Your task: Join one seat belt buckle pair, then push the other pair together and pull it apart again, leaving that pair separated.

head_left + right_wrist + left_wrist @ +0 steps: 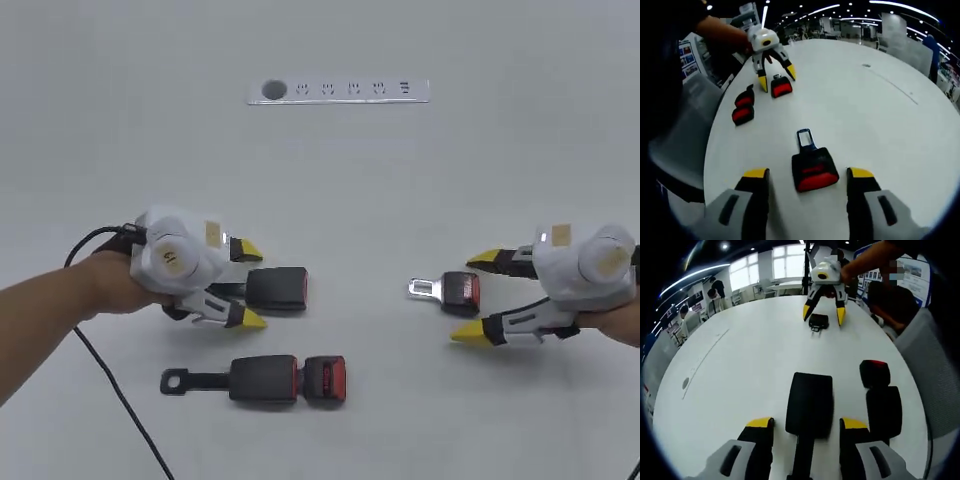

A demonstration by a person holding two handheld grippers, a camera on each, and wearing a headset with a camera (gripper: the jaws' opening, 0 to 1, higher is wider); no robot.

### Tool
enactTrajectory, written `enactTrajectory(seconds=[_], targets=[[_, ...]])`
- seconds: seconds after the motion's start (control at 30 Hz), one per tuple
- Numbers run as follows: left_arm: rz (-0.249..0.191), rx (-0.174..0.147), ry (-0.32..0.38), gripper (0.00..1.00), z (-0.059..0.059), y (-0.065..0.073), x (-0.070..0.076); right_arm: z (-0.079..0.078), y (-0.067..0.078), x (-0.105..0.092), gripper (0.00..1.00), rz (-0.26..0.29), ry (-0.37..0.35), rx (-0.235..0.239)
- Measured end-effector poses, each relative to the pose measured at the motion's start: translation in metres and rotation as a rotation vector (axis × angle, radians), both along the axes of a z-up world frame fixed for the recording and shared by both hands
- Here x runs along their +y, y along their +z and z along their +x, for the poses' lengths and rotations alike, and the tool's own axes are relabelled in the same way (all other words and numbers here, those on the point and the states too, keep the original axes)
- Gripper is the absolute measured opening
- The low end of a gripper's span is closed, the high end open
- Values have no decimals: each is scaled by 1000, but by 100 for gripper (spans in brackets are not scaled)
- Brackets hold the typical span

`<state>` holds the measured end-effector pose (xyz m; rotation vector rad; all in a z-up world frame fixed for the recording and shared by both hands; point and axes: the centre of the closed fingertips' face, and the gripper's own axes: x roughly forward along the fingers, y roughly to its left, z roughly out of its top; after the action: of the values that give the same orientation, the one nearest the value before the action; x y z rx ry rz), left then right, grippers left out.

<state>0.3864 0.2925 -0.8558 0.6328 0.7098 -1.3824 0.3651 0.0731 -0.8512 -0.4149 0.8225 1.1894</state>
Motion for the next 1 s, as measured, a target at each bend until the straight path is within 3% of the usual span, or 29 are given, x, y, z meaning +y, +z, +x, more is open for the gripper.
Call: enactTrajectory(seconds=[0.1, 0.2, 0.23, 0.3, 0.37, 0.57, 0.73, 1.0], targets=[[-3, 3, -22, 53, -2, -1, -2, 0, -2, 1, 55, -3, 14, -2], [-5, 5, -57, 41, -7, 1, -6, 5, -2, 6, 48, -4, 25, -21], [4, -17, -59, 35, 2, 3, -4, 6, -3, 6, 46, -15, 32, -32], [11, -26, -86, 34, 1, 2, -4, 5, -4, 6, 37, -11, 34, -17], [13, -25, -79, 34, 1, 1, -2, 8, -8, 10, 36, 3, 78, -43], [-7, -29, -76, 34, 0, 2, -1, 8, -8, 8, 35, 52, 64, -44], [-2, -29, -81, 34, -4, 1, 0, 8, -6, 10, 35, 97, 45, -56], [20, -16, -74, 34, -7, -1, 0, 8, -2, 11, 35, 121, 41, -59]])
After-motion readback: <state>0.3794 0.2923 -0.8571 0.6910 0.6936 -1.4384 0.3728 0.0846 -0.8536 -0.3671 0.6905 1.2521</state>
